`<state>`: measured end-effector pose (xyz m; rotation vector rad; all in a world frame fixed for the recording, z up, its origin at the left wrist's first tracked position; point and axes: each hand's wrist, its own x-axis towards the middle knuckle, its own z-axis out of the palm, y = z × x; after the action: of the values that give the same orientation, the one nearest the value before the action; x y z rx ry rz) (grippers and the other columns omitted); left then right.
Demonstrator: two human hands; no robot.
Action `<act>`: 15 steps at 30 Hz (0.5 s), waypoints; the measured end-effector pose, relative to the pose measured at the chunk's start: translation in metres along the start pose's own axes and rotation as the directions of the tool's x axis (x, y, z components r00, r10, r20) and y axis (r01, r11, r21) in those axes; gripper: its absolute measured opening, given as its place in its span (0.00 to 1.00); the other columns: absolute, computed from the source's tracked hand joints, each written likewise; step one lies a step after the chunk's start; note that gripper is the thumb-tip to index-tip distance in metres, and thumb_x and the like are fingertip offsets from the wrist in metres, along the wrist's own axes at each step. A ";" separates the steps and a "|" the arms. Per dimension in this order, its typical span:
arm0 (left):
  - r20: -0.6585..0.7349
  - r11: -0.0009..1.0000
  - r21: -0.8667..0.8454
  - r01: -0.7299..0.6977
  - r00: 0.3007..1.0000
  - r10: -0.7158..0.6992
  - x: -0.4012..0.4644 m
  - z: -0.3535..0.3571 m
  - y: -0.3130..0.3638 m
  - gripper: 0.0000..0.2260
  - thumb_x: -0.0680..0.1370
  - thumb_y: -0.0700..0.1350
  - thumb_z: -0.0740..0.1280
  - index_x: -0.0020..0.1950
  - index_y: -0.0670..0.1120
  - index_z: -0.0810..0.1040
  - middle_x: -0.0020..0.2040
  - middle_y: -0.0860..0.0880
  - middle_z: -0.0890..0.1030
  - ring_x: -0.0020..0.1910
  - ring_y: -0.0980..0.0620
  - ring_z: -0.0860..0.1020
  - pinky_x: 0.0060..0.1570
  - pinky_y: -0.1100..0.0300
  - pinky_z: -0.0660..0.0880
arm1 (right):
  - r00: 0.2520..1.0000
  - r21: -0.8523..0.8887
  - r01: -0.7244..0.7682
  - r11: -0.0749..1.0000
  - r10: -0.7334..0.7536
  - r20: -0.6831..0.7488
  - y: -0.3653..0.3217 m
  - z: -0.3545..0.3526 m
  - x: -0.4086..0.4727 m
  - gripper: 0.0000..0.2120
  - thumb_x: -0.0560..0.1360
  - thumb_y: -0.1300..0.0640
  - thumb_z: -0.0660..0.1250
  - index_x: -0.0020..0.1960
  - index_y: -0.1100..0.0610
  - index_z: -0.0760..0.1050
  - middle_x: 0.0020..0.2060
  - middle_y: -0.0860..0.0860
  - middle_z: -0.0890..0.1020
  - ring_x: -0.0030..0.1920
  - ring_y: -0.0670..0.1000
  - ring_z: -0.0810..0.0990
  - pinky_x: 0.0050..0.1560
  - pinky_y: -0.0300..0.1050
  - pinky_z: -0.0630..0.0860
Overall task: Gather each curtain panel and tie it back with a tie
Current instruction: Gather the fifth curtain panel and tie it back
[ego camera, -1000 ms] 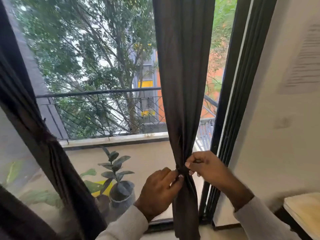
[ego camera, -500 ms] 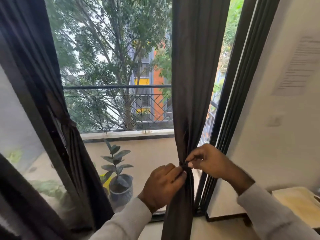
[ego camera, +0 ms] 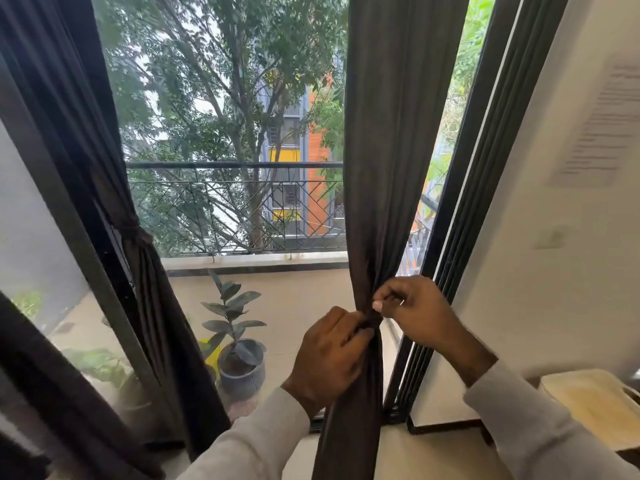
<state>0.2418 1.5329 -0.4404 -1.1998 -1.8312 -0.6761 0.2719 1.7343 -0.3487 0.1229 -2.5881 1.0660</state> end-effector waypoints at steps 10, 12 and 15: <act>0.048 0.983 0.139 -0.117 0.993 0.112 -0.024 0.001 -0.003 0.07 0.82 0.44 0.75 0.57 0.41 0.87 0.51 0.44 0.86 0.43 0.44 0.79 0.40 0.53 0.79 | 0.977 -0.288 0.208 0.935 -0.212 0.016 -0.004 -0.001 -0.019 0.04 0.78 0.54 0.72 0.46 0.47 0.79 0.40 0.40 0.82 0.42 0.42 0.80 0.45 0.48 0.80; 0.050 0.984 0.136 -0.116 0.993 0.111 -0.027 -0.001 -0.003 0.06 0.83 0.43 0.73 0.56 0.42 0.87 0.51 0.44 0.86 0.43 0.44 0.79 0.41 0.53 0.78 | 0.976 -0.309 0.202 0.929 -0.216 -0.013 -0.005 0.002 -0.021 0.04 0.78 0.55 0.71 0.46 0.47 0.79 0.40 0.40 0.81 0.42 0.43 0.80 0.46 0.48 0.79; 0.050 0.988 0.112 -0.107 0.994 0.102 -0.029 -0.003 -0.006 0.05 0.83 0.42 0.73 0.55 0.41 0.87 0.50 0.44 0.86 0.43 0.43 0.79 0.40 0.53 0.77 | 0.977 -0.325 0.169 0.930 -0.201 -0.069 -0.008 0.002 -0.019 0.04 0.78 0.55 0.72 0.46 0.47 0.79 0.40 0.41 0.82 0.41 0.45 0.80 0.46 0.46 0.78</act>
<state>0.2439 1.5142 -0.4640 -1.2337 -1.8040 -0.4827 0.2910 1.7266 -0.3512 0.2227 -2.5560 0.5641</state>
